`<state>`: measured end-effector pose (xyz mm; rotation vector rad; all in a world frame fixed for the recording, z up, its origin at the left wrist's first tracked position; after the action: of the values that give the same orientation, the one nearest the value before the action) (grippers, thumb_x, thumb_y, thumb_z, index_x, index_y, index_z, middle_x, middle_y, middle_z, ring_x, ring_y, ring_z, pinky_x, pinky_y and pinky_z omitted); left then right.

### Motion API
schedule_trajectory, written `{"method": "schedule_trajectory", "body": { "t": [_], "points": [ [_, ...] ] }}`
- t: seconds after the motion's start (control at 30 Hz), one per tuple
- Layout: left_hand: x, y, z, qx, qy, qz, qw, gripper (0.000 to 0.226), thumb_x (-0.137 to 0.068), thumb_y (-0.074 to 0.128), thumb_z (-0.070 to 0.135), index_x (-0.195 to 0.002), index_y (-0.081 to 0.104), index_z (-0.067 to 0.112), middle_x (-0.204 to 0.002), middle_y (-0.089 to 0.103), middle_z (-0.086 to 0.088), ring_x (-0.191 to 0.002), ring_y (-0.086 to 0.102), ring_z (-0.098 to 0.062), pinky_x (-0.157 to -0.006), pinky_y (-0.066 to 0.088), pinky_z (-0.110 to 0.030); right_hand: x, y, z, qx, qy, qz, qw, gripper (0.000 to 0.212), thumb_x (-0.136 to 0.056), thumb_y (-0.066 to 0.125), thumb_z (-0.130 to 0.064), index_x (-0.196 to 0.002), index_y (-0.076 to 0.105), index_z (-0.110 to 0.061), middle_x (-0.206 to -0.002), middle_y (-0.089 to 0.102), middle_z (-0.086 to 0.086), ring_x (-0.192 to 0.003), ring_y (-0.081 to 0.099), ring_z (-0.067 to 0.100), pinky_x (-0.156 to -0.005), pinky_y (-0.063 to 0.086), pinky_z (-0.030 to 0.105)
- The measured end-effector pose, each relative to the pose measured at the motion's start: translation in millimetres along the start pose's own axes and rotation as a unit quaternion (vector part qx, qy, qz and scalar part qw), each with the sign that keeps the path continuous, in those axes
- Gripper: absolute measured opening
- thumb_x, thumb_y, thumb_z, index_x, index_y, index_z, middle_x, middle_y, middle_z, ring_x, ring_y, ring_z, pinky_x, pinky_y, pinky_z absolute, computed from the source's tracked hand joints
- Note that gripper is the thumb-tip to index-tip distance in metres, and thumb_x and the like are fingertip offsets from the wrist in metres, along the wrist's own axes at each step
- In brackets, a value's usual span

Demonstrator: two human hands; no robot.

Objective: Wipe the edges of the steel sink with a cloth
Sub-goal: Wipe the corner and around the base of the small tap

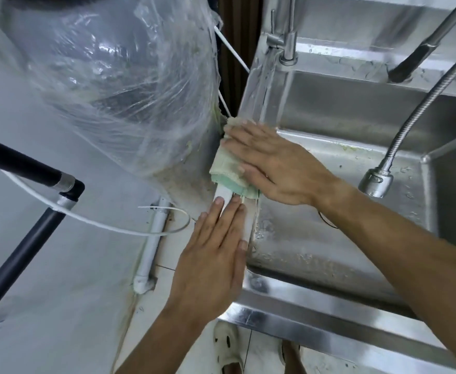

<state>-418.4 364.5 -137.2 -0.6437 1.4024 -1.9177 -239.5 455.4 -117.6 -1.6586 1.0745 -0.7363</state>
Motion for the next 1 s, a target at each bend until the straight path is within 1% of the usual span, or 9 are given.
{"method": "schedule_trajectory", "body": {
  "t": [0.07,0.17,0.4,0.47,0.53,0.63,0.7,0.9,1.0],
  "points": [
    [1,1,-2,-0.009,-0.011,-0.007,1.0,0.057,-0.11,0.033,0.03,-0.163,0.023,0.011,-0.173,0.012,0.0,-0.161,0.004,-0.02,-0.129,0.01,-0.042,-13,10,5,0.025,-0.062,-0.064,0.996,0.056,-0.111,0.022,-0.044,-0.162,0.028,-0.022,-0.172,0.017,0.004,-0.16,0.004,0.021,-0.131,0.003,0.043],
    [-3,3,-1,-0.019,-0.018,-0.018,0.999,0.057,-0.111,0.028,0.033,-0.163,0.023,0.011,-0.174,0.01,0.0,-0.161,0.004,-0.022,-0.129,0.014,-0.045,-21,16,13,0.023,-0.053,-0.037,0.998,0.055,-0.111,0.022,-0.045,-0.162,0.029,-0.025,-0.171,0.021,0.002,-0.16,0.006,0.02,-0.13,0.006,0.044],
    [-12,0,2,-0.059,-0.034,-0.002,0.998,0.057,-0.109,0.03,0.035,-0.162,0.028,0.014,-0.172,0.017,0.002,-0.161,0.008,-0.02,-0.13,0.007,-0.044,-25,23,-3,-0.175,0.261,0.065,0.947,0.059,-0.112,0.019,-0.04,-0.165,-0.001,-0.024,-0.172,-0.013,-0.007,-0.155,-0.024,0.013,-0.125,-0.019,0.034],
    [-26,0,0,-0.065,-0.034,-0.005,0.997,0.057,-0.109,0.028,0.035,-0.163,0.028,0.014,-0.172,0.018,0.002,-0.161,0.007,-0.02,-0.13,0.003,-0.04,-24,9,10,-0.175,0.216,0.056,0.959,0.06,-0.111,0.021,-0.038,-0.165,0.001,-0.021,-0.173,-0.01,-0.004,-0.156,-0.024,0.013,-0.126,-0.018,0.036],
    [-45,0,-3,-0.066,-0.038,-0.006,0.997,0.058,-0.11,0.024,0.037,-0.163,0.026,0.015,-0.172,0.018,0.002,-0.161,0.005,-0.021,-0.13,0.003,-0.04,-25,-5,28,-0.086,0.065,0.024,0.994,0.059,-0.11,0.022,-0.038,-0.165,0.01,-0.023,-0.173,0.001,-0.004,-0.158,-0.014,0.014,-0.13,-0.008,0.041],
    [-61,3,-2,-0.081,-0.037,-0.009,0.996,0.059,-0.11,0.02,0.039,-0.163,0.027,0.013,-0.172,0.021,-0.001,-0.161,0.008,-0.024,-0.129,0.008,-0.043,-31,-3,60,0.016,-0.104,-0.078,0.991,0.055,-0.111,0.019,-0.041,-0.165,0.015,-0.029,-0.173,0.009,-0.004,-0.16,-0.005,0.015,-0.13,-0.005,0.04],
    [-61,4,-2,-0.085,-0.037,-0.003,0.996,0.059,-0.11,0.019,0.039,-0.163,0.026,0.013,-0.172,0.017,0.0,-0.161,0.007,-0.024,-0.128,0.011,-0.045,-43,-4,75,0.016,-0.076,-0.059,0.995,0.053,-0.112,0.018,-0.041,-0.164,0.016,-0.031,-0.173,0.01,-0.005,-0.16,-0.004,0.014,-0.13,-0.004,0.038],
    [-73,4,-2,-0.091,-0.042,0.01,0.995,0.059,-0.109,0.021,0.037,-0.162,0.03,0.013,-0.172,0.02,0.0,-0.16,0.011,-0.024,-0.128,0.014,-0.045,-72,-9,92,-0.072,0.192,0.066,0.977,0.055,-0.112,0.014,-0.04,-0.165,0.013,-0.026,-0.174,0.002,-0.004,-0.159,-0.012,0.017,-0.128,-0.012,0.037],
    [-103,2,-8,-0.094,-0.042,0.013,0.995,0.059,-0.109,0.024,0.037,-0.162,0.029,0.012,-0.172,0.021,-0.003,-0.16,0.012,-0.026,-0.129,0.015,-0.047,-70,-12,88,-0.057,0.126,0.064,0.988,0.057,-0.112,0.02,-0.04,-0.165,0.014,-0.022,-0.174,-0.001,0.001,-0.158,-0.017,0.019,-0.127,-0.014,0.037]
  ]
}}
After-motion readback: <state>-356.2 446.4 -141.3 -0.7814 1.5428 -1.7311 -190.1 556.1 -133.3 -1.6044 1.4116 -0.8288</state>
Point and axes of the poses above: each hand's wrist, its own x-axis away from the middle knuckle, its own y-axis out of the palm, z = x × y, the point moved 5 cm from there along -x, towards the middle knuckle
